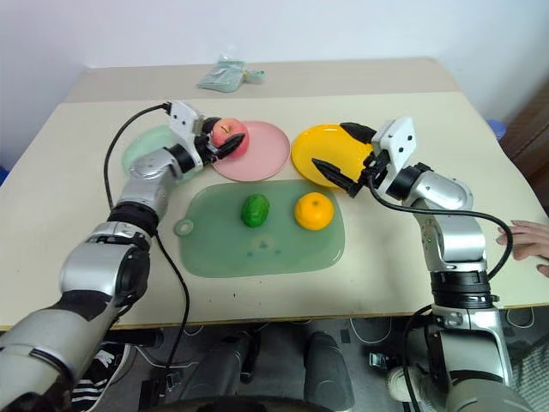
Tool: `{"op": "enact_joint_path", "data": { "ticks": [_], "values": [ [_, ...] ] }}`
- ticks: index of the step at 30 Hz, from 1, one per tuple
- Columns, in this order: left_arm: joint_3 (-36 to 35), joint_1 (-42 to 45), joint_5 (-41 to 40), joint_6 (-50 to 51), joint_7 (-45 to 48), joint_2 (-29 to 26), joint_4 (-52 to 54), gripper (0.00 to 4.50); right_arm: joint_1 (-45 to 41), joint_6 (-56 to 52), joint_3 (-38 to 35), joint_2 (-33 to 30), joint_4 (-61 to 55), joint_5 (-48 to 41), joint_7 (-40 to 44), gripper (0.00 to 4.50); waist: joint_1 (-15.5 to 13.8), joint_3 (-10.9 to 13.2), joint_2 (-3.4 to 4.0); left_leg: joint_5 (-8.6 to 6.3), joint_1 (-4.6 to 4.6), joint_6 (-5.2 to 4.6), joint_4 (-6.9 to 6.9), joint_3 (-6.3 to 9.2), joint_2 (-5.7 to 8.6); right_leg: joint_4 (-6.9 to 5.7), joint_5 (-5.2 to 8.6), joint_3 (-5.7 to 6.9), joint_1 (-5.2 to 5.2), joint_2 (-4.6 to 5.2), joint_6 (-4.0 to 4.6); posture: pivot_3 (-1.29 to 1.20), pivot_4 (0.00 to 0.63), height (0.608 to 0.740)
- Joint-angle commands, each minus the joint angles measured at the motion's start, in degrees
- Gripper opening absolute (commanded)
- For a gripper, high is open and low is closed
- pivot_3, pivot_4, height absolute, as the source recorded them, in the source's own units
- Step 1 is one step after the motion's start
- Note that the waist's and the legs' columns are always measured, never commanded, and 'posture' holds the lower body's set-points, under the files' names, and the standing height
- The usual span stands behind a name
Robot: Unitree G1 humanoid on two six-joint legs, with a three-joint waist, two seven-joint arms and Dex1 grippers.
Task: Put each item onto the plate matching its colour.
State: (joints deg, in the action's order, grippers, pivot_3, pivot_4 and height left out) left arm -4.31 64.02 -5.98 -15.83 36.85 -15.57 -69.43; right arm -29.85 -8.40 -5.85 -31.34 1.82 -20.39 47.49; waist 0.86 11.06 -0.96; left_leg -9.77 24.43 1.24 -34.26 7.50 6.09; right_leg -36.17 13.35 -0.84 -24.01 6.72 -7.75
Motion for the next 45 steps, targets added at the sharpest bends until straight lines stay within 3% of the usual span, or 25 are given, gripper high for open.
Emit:
{"op": "enact_joint_path", "data": {
  "ticks": [1,6,7,8,14,19,22,26,29,36,45],
  "values": [
    [-0.7,2.5,0.8,-1.5,-1.0,0.3,-0.8,3.22,-0.3,1.4,-0.2,0.1,-1.7,0.8,-1.0,4.5,0.0,0.0,0.0,0.0,0.0,0.0,0.0,-0.01,0.0,0.0,0.0,0.0,0.0,0.0,0.0,0.0,0.15,0.74],
    [-0.9,2.8,1.6,0.2,-2.3,1.0,-2.4,3.22,0.0,1.5,-0.5,0.0,-1.9,0.8,-0.7,4.5,0.0,0.0,0.0,0.0,0.0,0.0,0.0,-0.01,0.01,-0.01,0.0,0.0,0.0,-0.01,0.0,0.0,0.15,0.74],
    [-1.1,2.9,1.5,0.9,-2.5,1.1,-2.6,4.18,-0.1,1.5,-0.5,-0.1,-1.9,0.8,-0.7,4.5,0.0,0.0,0.0,0.0,0.0,0.0,0.0,-0.01,0.01,-0.01,0.0,0.0,0.0,-0.01,0.0,0.0,0.15,0.74],
    [-0.9,2.9,1.9,0.4,-3.0,1.1,-2.5,4.49,-0.1,1.5,-0.6,-0.2,-1.9,0.7,-0.7,4.5,0.0,0.0,0.0,0.0,0.0,0.0,0.0,-0.01,0.01,-0.01,0.0,0.0,0.0,-0.01,-0.01,0.0,0.15,0.74],
    [-1.7,3.1,0.6,-1.4,1.3,1.0,-1.0,4.49,-0.3,1.4,-0.9,-0.4,-1.8,0.2,-0.1,4.5,0.0,0.0,0.0,0.0,0.0,0.0,-0.01,-0.01,0.02,-0.01,0.0,0.0,0.01,-0.01,-0.01,0.0,0.15,0.74],
    [-5.4,0.1,-9.4,-0.3,26.1,-1.5,10.1,4.49,0.6,0.4,-2.0,-0.8,-4.0,-3.4,2.6,4.5,0.2,0.0,0.0,0.0,0.01,0.0,-0.01,-0.05,-0.01,-0.01,0.0,0.0,0.0,-0.01,-0.01,0.0,0.15,0.74],
    [-5.0,-5.5,-14.0,4.4,36.8,-3.3,19.4,4.49,2.6,-2.7,-2.0,-2.0,-7.7,-7.9,6.4,4.5,0.7,-0.1,0.1,0.0,-0.02,0.0,0.03,-0.03,-0.07,0.0,0.0,-0.03,0.0,-0.02,0.0,0.0,0.15,0.74],
    [-2.2,-14.8,-19.8,21.1,45.3,-7.1,35.1,4.49,5.1,-7.0,-2.1,-5.5,-11.6,-11.8,10.8,4.5,1.5,0.0,0.09,0.0,-0.04,-0.01,0.0,0.03,-0.13,-0.06,0.0,-0.06,0.03,-0.03,0.01,0.0,0.15,0.74],
    [0.4,-19.1,-19.1,23.8,46.8,-8.1,40.4,4.49,6.3,-6.2,-1.3,-7.8,-11.6,-10.1,12.5,4.5,1.2,0.0,0.08,0.0,-0.03,-0.01,-0.03,0.1,-0.13,-0.06,0.0,-0.04,0.05,-0.04,0.01,0.0,0.15,0.74],
    [4.8,-22.2,-15.5,19.8,44.8,-6.1,42.6,4.49,6.1,-6.1,-1.0,-7.2,-11.3,-10.1,11.6,4.5,0.1,0.0,0.08,-0.01,-0.06,0.0,-0.1,0.11,-0.13,0.0,0.0,-0.04,0.14,-0.03,0.01,0.0,0.15,0.74],
    [8.9,-21.4,-7.5,5.6,42.6,-4.4,32.0,4.49,7.1,-5.4,-1.5,-7.7,-11.6,-9.7,11.0,4.5,-0.2,0.0,0.08,-0.01,-0.05,0.0,-0.1,0.1,-0.12,0.03,0.01,-0.04,0.13,0.0,0.02,0.0,0.15,0.74]
  ]
}}
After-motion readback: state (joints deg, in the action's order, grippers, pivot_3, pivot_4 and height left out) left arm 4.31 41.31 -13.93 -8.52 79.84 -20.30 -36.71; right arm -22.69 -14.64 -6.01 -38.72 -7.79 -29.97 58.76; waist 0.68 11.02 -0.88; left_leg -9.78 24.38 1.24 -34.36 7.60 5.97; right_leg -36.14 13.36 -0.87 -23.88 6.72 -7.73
